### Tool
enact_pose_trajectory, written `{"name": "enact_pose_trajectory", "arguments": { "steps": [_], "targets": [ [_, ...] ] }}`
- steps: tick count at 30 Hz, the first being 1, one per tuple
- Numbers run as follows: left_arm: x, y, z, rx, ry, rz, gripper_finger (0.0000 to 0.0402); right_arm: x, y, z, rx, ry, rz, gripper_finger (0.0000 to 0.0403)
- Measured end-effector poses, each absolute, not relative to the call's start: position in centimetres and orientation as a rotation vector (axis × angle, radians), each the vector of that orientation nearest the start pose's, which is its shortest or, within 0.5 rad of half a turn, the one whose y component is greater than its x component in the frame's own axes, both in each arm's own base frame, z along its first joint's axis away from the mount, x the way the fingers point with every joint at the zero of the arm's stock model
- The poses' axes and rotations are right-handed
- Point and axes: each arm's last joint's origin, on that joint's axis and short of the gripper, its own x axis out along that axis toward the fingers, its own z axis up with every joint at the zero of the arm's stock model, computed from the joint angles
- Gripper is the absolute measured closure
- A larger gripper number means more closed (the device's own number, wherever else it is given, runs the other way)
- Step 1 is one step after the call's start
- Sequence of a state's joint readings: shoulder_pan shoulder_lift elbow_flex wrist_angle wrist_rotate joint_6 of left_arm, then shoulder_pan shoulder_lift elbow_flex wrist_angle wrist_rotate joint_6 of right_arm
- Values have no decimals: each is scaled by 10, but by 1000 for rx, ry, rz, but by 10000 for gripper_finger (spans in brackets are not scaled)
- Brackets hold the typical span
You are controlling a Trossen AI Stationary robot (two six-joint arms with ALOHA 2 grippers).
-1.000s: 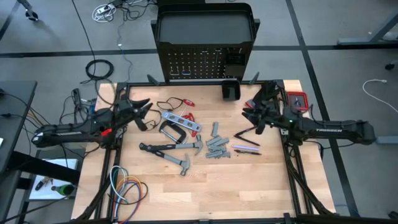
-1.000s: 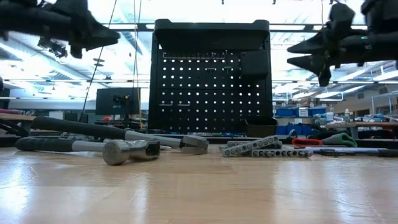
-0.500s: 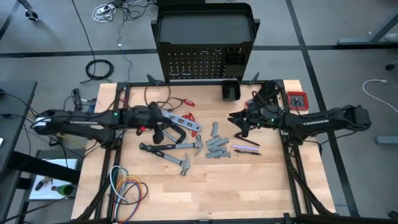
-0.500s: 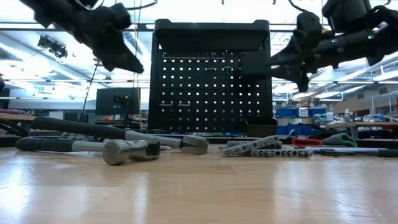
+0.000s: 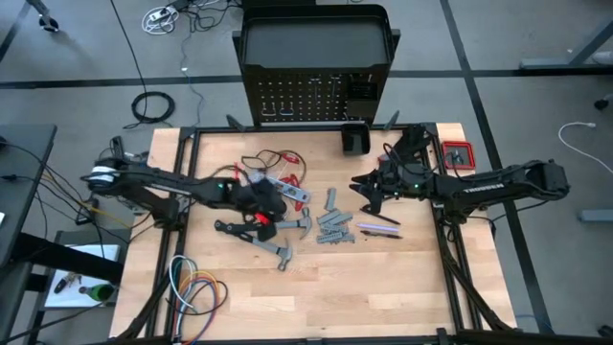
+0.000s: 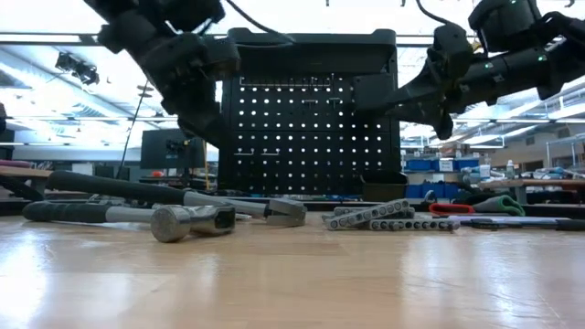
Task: Hang tools onto peg board
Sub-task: Hang the top hammer onto the peg board
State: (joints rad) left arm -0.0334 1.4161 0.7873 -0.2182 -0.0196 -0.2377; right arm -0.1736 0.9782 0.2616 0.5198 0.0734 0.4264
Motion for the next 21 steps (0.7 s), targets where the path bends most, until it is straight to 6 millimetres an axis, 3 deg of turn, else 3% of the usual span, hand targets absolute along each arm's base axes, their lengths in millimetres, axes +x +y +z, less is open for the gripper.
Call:
{"name": "enact_pose_trajectory", "arguments": {
  "steps": [6,13,18,21],
  "targets": [
    [302,-14,182,-176,1007,104,215,183,-34,197,380,98,-276,247],
    [305,-14,159,-108,1283,106,164,185,-35,192,366,132,-289,247],
    [300,-13,159,-75,1387,96,165,188,-36,187,367,155,-293,247],
    [298,-13,158,-48,1401,76,185,189,-36,186,368,160,-295,247]
  ]
}}
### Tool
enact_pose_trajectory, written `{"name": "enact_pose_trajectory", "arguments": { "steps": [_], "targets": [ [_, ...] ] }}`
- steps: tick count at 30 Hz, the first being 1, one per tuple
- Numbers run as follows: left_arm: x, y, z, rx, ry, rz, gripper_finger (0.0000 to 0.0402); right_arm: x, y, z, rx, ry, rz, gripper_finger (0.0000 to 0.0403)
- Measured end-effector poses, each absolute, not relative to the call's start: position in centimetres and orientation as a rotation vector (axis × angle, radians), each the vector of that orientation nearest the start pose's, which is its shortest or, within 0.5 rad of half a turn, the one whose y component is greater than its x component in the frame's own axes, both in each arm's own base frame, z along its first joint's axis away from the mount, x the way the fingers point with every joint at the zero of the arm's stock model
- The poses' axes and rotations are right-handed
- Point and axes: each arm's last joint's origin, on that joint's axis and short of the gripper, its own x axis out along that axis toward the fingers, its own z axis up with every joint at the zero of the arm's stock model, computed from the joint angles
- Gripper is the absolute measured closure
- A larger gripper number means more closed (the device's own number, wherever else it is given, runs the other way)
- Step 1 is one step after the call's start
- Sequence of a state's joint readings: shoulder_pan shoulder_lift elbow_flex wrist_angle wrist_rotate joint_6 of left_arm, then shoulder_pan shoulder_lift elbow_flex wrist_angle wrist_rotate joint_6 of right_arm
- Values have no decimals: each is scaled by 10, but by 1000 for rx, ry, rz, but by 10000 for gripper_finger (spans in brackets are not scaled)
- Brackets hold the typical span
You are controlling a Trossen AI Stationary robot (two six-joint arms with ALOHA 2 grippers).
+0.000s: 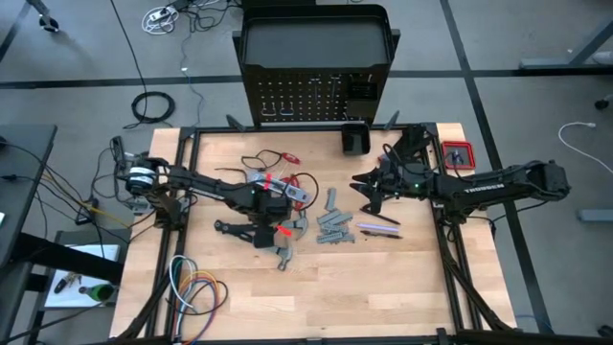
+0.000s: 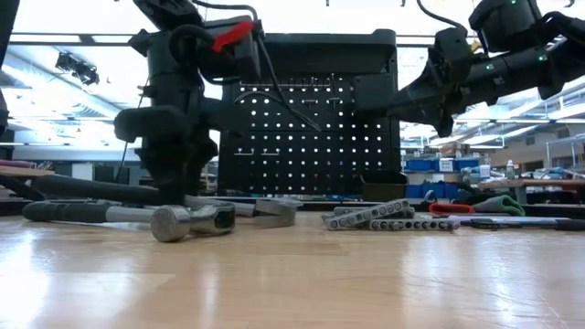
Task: Hang tools onto peg board
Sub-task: Hang the top hammer onto the peg board
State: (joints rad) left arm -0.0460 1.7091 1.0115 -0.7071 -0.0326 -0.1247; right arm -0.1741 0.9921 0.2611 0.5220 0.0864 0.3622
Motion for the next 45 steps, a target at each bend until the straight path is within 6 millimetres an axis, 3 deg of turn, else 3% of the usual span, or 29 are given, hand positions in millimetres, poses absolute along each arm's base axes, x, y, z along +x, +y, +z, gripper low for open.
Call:
{"name": "enact_pose_trajectory", "arguments": {
  "steps": [8,16,23,30,36,45],
  "targets": [
    [303,-12,145,67,1438,58,325,190,-34,185,403,162,-288,247],
    [310,-9,157,149,1433,107,327,190,-31,185,404,164,-276,247],
    [312,-10,187,96,1342,147,327,188,-31,187,424,155,-285,249],
    [304,-16,217,119,1190,275,327,178,-33,190,414,162,-409,250],
    [306,-31,223,228,1103,323,327,175,-33,193,414,142,-410,250],
    [315,-38,222,390,880,467,327,186,-27,178,500,233,-325,250]
  ]
}}
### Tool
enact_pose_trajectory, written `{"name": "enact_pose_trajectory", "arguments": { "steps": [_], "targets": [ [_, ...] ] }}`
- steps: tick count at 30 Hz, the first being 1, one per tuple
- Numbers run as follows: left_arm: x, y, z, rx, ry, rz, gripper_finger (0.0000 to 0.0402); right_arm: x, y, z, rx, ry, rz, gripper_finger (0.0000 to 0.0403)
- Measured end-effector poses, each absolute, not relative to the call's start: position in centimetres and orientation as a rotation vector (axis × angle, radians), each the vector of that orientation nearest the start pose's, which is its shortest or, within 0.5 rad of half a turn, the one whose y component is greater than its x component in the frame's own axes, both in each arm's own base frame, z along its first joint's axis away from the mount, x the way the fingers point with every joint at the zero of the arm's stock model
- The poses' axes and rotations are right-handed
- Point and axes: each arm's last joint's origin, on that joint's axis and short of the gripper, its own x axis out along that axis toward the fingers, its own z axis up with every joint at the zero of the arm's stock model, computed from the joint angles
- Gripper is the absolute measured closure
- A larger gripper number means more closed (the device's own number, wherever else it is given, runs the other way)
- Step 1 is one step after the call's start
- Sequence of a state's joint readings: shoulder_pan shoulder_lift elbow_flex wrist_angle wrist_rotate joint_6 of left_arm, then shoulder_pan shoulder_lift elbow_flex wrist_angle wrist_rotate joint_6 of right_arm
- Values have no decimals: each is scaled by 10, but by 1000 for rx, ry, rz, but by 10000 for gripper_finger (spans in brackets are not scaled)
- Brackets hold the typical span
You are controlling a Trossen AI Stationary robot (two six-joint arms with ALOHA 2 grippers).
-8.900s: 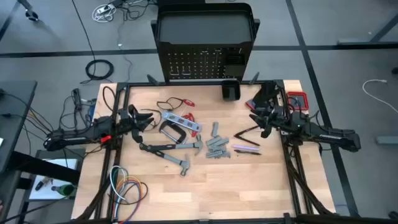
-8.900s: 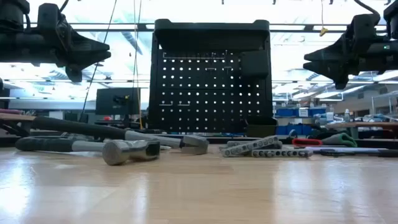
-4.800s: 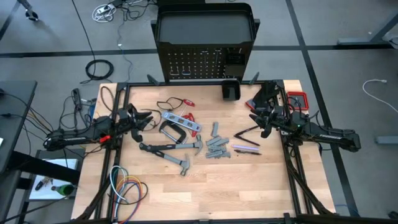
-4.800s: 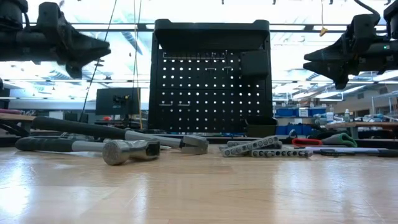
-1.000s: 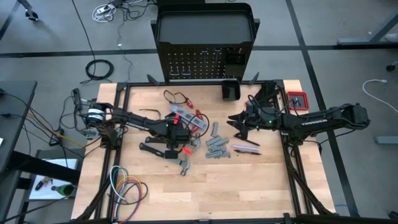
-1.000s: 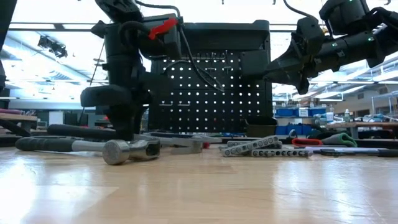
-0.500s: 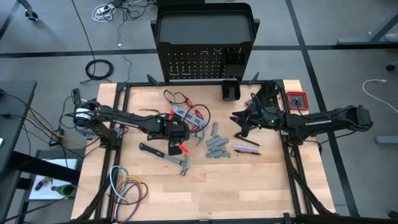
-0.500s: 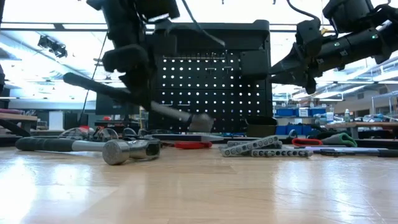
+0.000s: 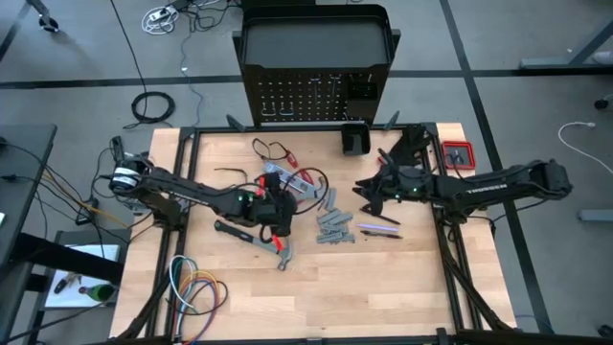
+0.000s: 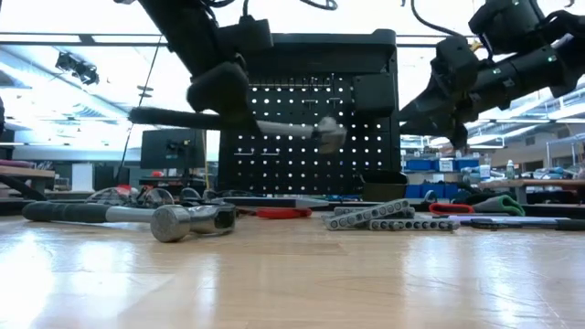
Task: Hang tools onto peg board
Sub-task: Hang the top hammer onto the peg board
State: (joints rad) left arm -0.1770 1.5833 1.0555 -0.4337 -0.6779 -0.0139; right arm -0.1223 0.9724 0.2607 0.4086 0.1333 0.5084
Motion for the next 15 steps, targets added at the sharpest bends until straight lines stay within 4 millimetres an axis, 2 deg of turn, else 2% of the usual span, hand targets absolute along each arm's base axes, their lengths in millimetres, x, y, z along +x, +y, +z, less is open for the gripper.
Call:
{"name": "enact_pose_trajectory", "arguments": {
  "steps": [5,15],
  "targets": [
    [316,-36,213,510,804,539,327,195,-26,181,565,160,-236,247],
    [316,-33,204,643,586,698,327,208,-31,165,620,176,-262,241]
  ]
}}
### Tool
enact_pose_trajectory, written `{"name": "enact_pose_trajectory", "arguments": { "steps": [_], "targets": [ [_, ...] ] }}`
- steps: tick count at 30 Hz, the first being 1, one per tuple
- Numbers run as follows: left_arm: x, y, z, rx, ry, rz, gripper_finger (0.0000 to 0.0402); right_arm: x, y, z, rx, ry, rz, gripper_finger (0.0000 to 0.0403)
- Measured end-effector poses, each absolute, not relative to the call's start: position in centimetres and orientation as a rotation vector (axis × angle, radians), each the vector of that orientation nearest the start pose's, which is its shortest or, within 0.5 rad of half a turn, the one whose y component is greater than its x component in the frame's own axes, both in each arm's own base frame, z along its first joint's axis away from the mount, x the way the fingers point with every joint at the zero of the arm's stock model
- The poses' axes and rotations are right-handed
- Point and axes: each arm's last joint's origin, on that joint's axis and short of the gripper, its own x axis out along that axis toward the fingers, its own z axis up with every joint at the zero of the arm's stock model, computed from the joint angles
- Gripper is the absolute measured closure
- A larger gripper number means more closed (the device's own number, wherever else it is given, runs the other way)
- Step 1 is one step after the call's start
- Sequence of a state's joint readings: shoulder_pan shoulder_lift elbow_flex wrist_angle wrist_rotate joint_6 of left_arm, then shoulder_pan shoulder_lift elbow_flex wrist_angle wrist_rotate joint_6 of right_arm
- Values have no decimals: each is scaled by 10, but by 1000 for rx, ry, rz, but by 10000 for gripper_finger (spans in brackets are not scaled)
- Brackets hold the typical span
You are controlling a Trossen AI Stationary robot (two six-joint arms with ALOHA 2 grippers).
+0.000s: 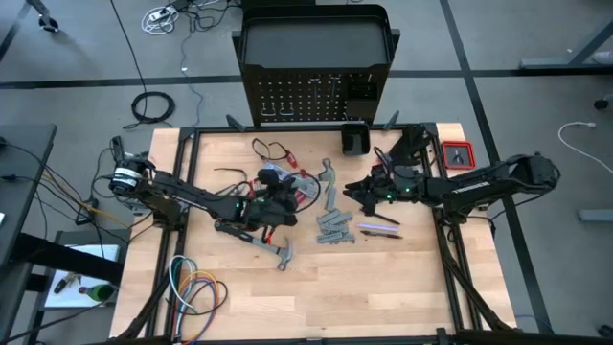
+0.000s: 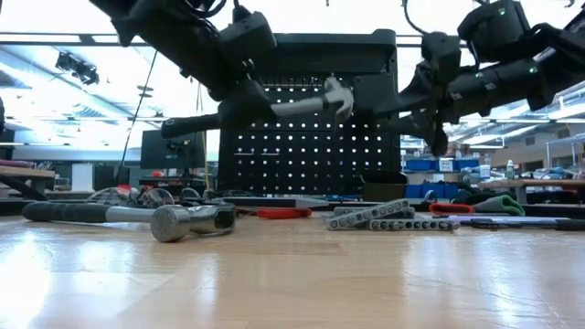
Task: Hang tools onto peg board
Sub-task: Hang the top hammer onto the peg board
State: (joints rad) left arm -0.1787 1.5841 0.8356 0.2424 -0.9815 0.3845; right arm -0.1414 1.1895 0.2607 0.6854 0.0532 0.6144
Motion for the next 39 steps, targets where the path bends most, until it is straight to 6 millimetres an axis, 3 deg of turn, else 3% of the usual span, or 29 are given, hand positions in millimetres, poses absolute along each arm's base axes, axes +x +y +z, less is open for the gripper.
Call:
{"name": "enact_pose_trajectory", "arguments": {
  "steps": [7,10,18,27,39],
  "targets": [
    [315,-32,205,602,458,724,327,207,-39,162,588,135,-461,242],
    [315,-34,202,597,450,634,327,207,-42,166,565,70,-518,243],
    [320,-34,198,620,440,434,327,228,-38,183,481,52,-398,243],
    [321,-27,198,610,441,469,327,255,-24,197,389,67,-249,243],
    [321,-22,199,561,437,546,327,256,-21,197,354,76,-244,245]
  ]
}}
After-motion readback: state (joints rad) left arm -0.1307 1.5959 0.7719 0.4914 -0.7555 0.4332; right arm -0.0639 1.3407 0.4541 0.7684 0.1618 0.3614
